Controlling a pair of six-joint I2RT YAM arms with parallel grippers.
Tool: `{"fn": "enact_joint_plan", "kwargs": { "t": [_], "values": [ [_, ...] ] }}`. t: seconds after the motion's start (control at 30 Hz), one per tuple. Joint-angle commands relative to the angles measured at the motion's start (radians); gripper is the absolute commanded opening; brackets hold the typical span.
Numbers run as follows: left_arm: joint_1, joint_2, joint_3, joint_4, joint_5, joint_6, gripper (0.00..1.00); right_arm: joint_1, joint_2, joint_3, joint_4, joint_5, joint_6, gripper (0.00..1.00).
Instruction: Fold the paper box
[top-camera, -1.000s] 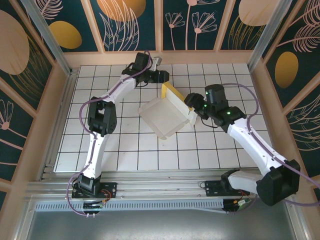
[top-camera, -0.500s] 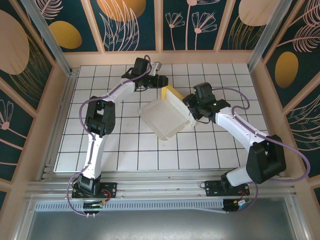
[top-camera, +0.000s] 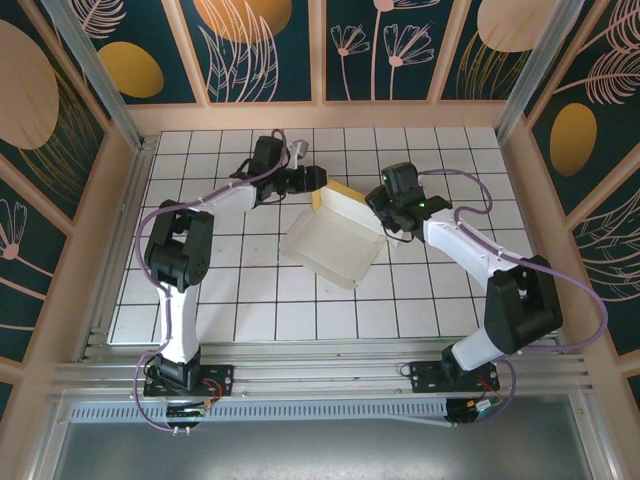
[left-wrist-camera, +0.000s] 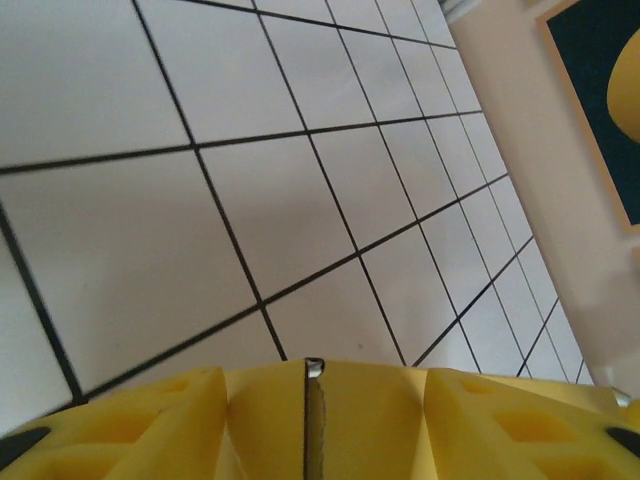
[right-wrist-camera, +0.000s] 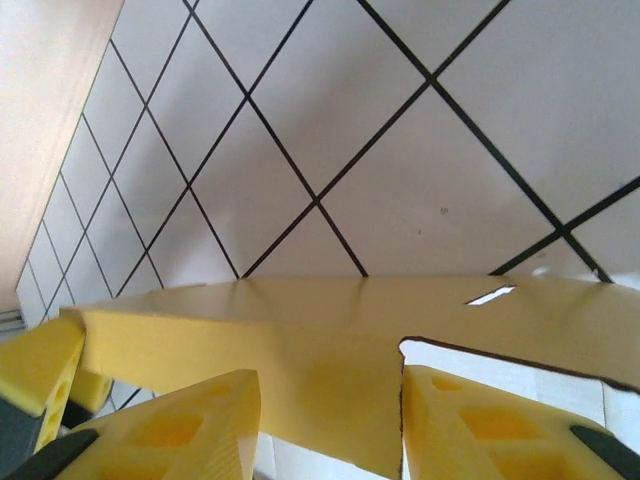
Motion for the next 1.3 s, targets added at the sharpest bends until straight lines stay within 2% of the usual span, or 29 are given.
{"fn": "enact_joint_plan", "kwargs": {
  "t": [0.0,0.1,0.3,0.7,0.83,1.07,1.17,1.27],
  "values": [
    [-0.014,-0.101,-0.119,0.185,-0.069,-0.096,0.55,-0.004,0.022,0.046,0.014,0.074,-0.089,0.42],
    [-0.028,-0.162,-0.193,0.214,-0.136,-0.102,0.55,-0.005,0.037,0.065,-0.014,0.109,-0.189,0.42],
    [-0.046,-0.178,-0.229,0.219,-0.166,-0.121,0.55,-0.021,0.048,0.077,-0.032,0.110,-0.300,0.45],
    [-0.081,-0.174,-0.191,0.097,-0.259,-0.027,0.53,-0.094,-0.124,0.033,-0.088,0.039,-0.321,0.54],
    [-0.082,-0.179,-0.187,0.088,-0.255,-0.027,0.53,-0.094,-0.208,-0.083,-0.110,0.009,-0.247,0.55],
    [-0.084,-0.168,-0.171,0.051,-0.258,-0.004,0.49,-0.101,-0.294,-0.361,0.045,-0.078,-0.183,0.49],
    [-0.084,-0.161,-0.168,0.043,-0.255,0.001,0.48,-0.113,-0.277,-0.446,0.188,-0.120,-0.214,0.48],
    [-0.084,-0.157,-0.167,0.040,-0.255,0.003,0.47,-0.119,-0.222,-0.489,0.324,-0.109,-0.243,0.47]
  ]
}}
